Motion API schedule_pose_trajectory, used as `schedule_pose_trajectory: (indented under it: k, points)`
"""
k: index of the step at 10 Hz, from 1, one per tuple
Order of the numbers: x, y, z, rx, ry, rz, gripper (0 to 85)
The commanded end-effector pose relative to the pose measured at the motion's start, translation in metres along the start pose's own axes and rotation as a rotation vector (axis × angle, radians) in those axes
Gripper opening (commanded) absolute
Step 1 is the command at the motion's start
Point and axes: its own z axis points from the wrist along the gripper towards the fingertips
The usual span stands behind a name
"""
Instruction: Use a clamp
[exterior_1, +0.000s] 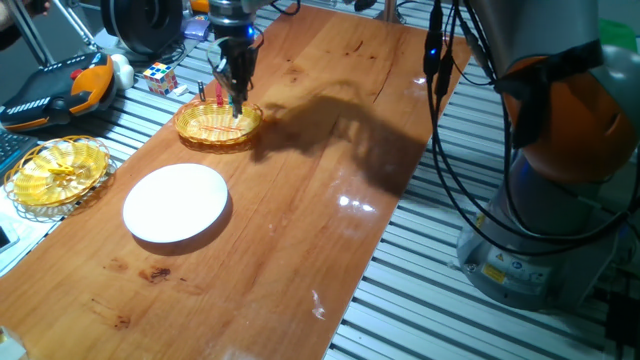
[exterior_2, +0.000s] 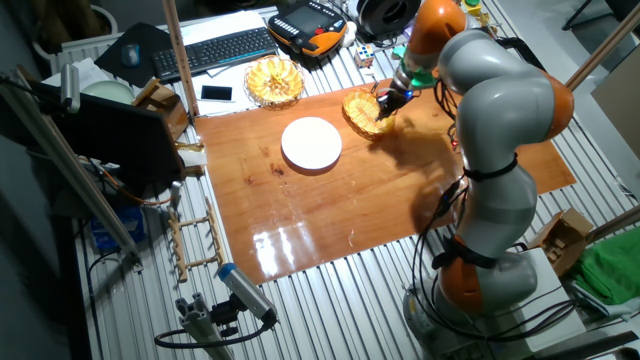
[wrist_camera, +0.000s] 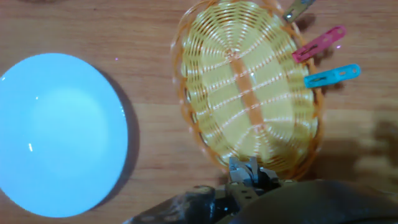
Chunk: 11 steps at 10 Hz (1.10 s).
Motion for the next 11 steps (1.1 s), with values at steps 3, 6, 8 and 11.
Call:
schedule_pose_trajectory:
  k: [3,6,8,11]
  points:
    - [0.003,0.019,-0.001,0.009,0.002,0.016,1.0]
    - [0.007,0.031,0.004,-0.006,-0.006,0.033,1.0]
    - [0.011,0.04,0.008,-0.014,-0.014,0.044,1.0]
    - [0.011,0.049,0.018,-0.017,-0.018,0.051,0.7]
